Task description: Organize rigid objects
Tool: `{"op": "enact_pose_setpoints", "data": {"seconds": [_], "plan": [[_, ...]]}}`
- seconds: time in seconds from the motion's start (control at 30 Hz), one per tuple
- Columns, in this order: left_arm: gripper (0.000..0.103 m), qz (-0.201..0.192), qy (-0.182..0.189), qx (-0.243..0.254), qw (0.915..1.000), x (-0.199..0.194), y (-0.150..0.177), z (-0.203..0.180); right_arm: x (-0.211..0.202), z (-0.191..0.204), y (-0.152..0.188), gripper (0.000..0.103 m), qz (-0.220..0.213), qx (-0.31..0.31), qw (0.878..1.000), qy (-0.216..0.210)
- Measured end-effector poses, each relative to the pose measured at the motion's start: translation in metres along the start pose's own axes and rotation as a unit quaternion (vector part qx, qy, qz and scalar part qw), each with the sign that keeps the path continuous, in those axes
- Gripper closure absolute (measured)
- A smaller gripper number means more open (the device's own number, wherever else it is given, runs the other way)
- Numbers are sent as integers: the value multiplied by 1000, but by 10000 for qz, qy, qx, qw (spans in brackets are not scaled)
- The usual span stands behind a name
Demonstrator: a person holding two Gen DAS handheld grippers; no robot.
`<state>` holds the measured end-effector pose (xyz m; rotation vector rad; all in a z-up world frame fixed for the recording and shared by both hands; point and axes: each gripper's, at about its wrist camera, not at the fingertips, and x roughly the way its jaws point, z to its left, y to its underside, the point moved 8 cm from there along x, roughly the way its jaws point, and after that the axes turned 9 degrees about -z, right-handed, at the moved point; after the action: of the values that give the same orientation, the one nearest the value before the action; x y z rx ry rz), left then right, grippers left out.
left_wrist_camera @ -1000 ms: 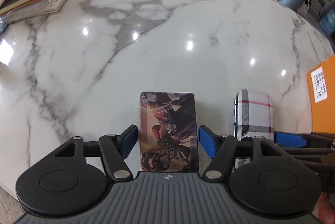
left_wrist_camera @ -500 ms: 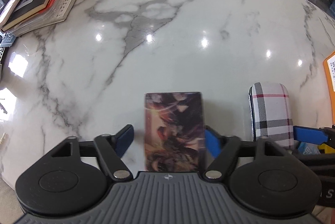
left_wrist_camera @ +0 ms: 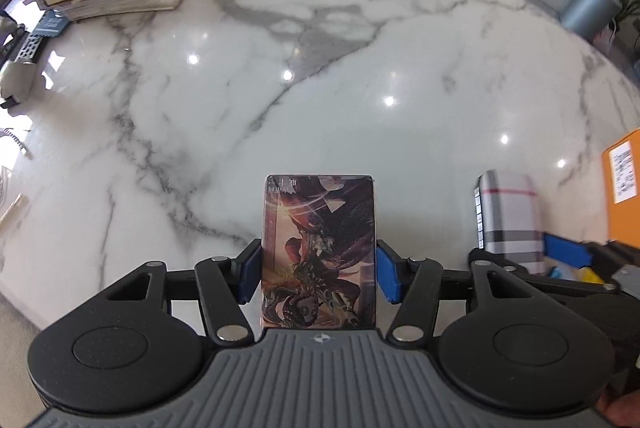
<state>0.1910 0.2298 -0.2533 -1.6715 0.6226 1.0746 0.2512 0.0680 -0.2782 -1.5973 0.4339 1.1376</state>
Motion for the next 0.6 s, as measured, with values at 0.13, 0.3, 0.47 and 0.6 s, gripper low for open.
{"op": "enact_pose_setpoints", "data": {"seconds": [0.13, 0.3, 0.47, 0.6], "plan": [[38, -58, 184, -80, 9998, -19, 9, -13, -10, -6, 5, 34, 21, 491, 9981, -373], [38, -183, 310, -74, 9993, -46, 17, -28, -39, -12, 9, 35, -164, 790, 9946, -651], [38, -579, 549, 38, 9968, -85, 10, -55, -85, -34, 5, 64, -602, 1143, 9880, -846], [38, -840, 947, 192, 9918, -109, 1, -96, -125, -61, -2, 103, -932, 1526, 9775, -1118]]}}
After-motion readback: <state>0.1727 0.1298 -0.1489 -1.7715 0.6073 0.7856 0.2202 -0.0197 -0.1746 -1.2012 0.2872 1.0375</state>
